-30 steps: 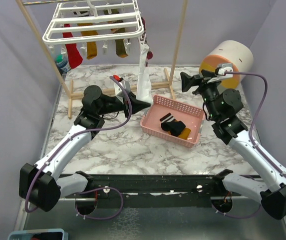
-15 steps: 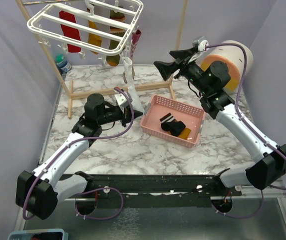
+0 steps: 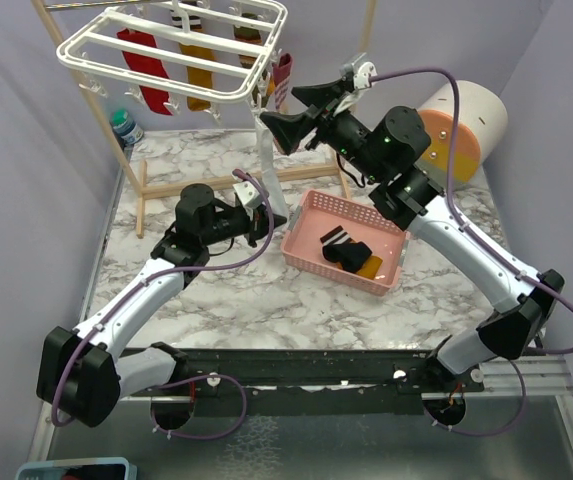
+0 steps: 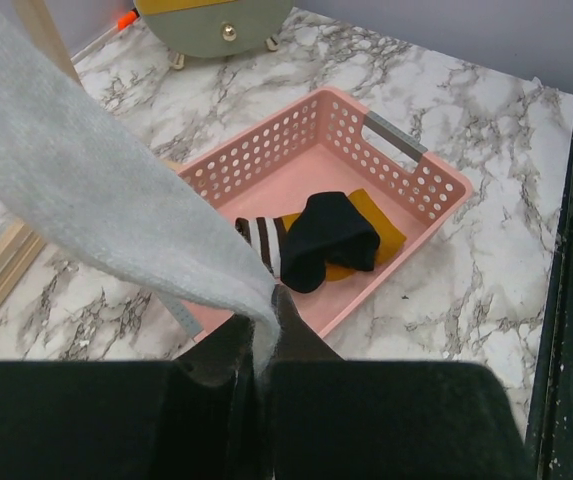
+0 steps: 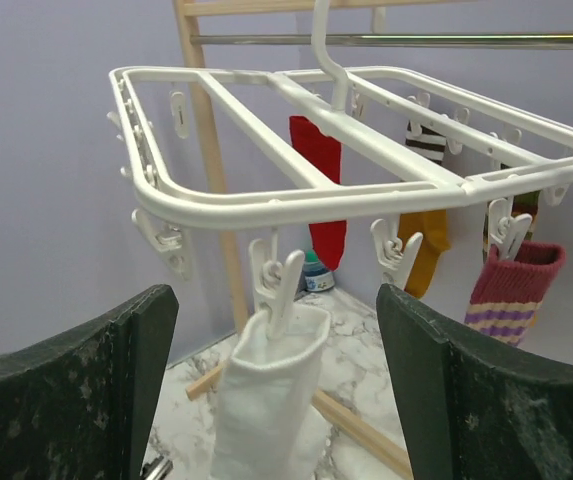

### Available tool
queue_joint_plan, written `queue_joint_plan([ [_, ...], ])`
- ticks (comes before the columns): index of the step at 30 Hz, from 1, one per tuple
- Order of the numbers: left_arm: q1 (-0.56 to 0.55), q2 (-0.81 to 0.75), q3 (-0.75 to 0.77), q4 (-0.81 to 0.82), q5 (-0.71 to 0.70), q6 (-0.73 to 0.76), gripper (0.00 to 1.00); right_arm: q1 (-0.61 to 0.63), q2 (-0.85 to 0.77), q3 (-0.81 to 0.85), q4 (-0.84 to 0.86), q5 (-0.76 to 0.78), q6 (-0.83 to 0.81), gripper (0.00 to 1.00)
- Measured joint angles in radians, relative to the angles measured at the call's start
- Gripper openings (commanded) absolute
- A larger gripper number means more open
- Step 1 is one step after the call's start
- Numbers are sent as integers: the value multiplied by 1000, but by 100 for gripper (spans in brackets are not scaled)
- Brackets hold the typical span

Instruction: Remove the socks clipped to the hanger

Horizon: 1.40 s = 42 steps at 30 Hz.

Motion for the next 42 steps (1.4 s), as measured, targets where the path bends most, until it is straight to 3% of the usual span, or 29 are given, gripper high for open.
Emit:
queue_joint_plan([
  [8,0,6,1,14,-4,-4,0,96,139,191,-116,225,-72,80],
  [18,0,6,1,14,-6,-3,0,117,235,291,-221,351,-90,76],
  [23,0,6,1,13,-6,-2,0,117,247,308,-224,372,-92,65],
  [33,0,6,1,13,-10,-2,0,117,270,345,-224,374,-98,32],
  [36,0,6,1,6,-14,-1,0,117,273,349,-224,373,-99,20],
  [38,0,6,1,3,-17,0,0,117,274,354,-224,373,-100,6],
  [40,0,6,1,3,-19,2,0,117,274,359,-225,372,-100,3],
  [42,0,6,1,-2,-23,3,0,117,274,360,-224,372,-100,8],
])
